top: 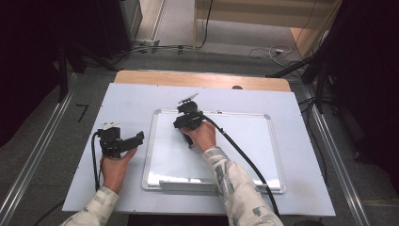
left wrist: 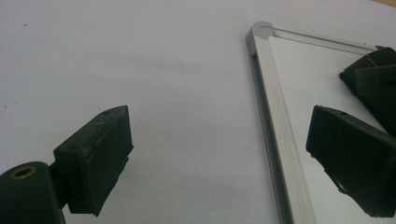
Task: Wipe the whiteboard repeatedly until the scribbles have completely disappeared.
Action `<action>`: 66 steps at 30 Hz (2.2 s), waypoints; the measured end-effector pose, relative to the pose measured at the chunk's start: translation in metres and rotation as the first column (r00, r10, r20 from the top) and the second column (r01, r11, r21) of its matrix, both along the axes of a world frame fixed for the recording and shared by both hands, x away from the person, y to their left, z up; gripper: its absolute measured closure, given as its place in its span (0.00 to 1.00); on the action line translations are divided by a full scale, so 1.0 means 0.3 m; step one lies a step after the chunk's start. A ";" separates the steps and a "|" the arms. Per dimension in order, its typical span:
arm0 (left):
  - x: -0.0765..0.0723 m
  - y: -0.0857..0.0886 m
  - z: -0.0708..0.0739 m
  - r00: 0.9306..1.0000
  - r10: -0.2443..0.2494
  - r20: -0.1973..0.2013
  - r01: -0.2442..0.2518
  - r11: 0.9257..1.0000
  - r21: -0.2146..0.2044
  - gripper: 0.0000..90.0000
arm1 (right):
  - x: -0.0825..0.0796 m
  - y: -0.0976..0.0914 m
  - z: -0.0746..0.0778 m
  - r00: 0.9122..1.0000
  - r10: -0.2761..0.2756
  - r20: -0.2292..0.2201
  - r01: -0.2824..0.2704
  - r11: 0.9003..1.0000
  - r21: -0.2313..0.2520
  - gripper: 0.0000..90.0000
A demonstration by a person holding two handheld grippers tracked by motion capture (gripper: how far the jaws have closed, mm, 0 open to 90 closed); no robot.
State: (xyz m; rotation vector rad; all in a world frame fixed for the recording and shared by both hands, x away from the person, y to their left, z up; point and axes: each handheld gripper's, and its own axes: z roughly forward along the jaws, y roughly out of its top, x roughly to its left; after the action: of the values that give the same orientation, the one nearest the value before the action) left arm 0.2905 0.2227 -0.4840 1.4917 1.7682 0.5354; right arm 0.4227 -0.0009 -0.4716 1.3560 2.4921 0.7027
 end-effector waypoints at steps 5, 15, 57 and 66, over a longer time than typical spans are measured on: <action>0.002 0.001 -0.001 1.000 -0.003 0.001 0.003 1.000 0.001 0.08 | -0.006 0.025 -0.001 1.000 0.017 -0.006 -0.017 1.000 0.007 0.41; -0.007 0.014 -0.001 1.000 0.009 0.002 -0.009 1.000 -0.004 0.08 | 0.023 -0.045 0.004 0.999 -0.032 -0.022 0.032 0.999 -0.003 0.41; 0.002 0.005 -0.008 1.000 0.007 -0.009 -0.007 1.000 0.010 0.08 | -0.026 -0.386 0.008 0.986 -0.166 0.019 0.165 0.985 0.057 0.41; 0.003 0.005 -0.009 1.000 0.009 -0.011 -0.008 1.000 0.011 0.08 | -0.059 -0.426 0.044 0.984 -0.174 0.051 0.169 0.982 0.089 0.41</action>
State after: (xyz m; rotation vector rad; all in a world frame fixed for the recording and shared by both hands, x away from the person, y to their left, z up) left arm 0.2912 0.2241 -0.4867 1.4976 1.7833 0.5427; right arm 0.4049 -0.1287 -0.4585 1.5341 2.2905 0.8053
